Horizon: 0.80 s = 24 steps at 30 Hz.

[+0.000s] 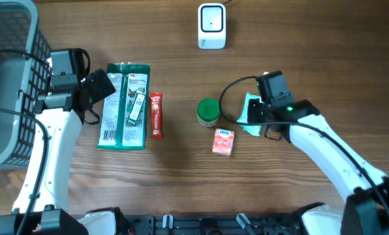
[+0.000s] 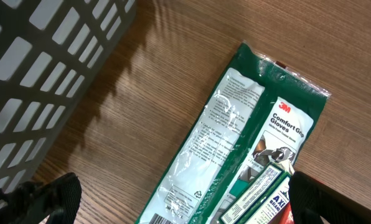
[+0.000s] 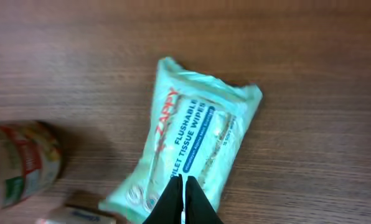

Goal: Scan the item barcode
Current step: 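Lift the teal Zappy wipes pack off the jar, holding it right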

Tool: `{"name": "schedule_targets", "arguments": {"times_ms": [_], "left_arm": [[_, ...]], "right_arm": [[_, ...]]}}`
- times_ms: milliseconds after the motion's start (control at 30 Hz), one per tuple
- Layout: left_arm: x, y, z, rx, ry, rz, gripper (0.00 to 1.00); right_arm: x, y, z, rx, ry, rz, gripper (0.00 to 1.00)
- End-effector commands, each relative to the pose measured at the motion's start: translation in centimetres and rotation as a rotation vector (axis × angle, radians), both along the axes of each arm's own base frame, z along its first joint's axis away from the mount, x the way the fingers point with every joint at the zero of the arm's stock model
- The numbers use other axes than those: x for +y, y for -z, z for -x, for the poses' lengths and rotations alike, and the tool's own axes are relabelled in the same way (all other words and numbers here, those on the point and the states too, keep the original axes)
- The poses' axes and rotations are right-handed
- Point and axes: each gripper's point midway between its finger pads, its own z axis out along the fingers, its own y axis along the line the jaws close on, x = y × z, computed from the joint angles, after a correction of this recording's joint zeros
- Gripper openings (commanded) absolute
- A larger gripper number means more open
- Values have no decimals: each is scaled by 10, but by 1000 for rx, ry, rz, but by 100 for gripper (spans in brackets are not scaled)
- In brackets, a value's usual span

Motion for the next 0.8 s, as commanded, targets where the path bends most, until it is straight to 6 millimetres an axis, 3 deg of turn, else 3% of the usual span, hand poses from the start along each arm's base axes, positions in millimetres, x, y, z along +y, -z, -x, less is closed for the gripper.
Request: {"name": "schedule_targets", "arguments": {"times_ms": [0, 333, 500, 767], "left_arm": [[1, -3, 0, -10, -11, 5, 100], [1, -3, 0, -10, -11, 5, 100], [1, -3, 0, -10, -11, 5, 100], [1, -3, 0, -10, -10, 5, 100]], "right_arm": [[2, -4, 4, -3, -19, -8, 4], [1, -1, 10, 24, -20, -6, 5], [0, 2, 4, 12, -15, 1, 27], [3, 29, -2, 55, -17, 16, 33]]}}
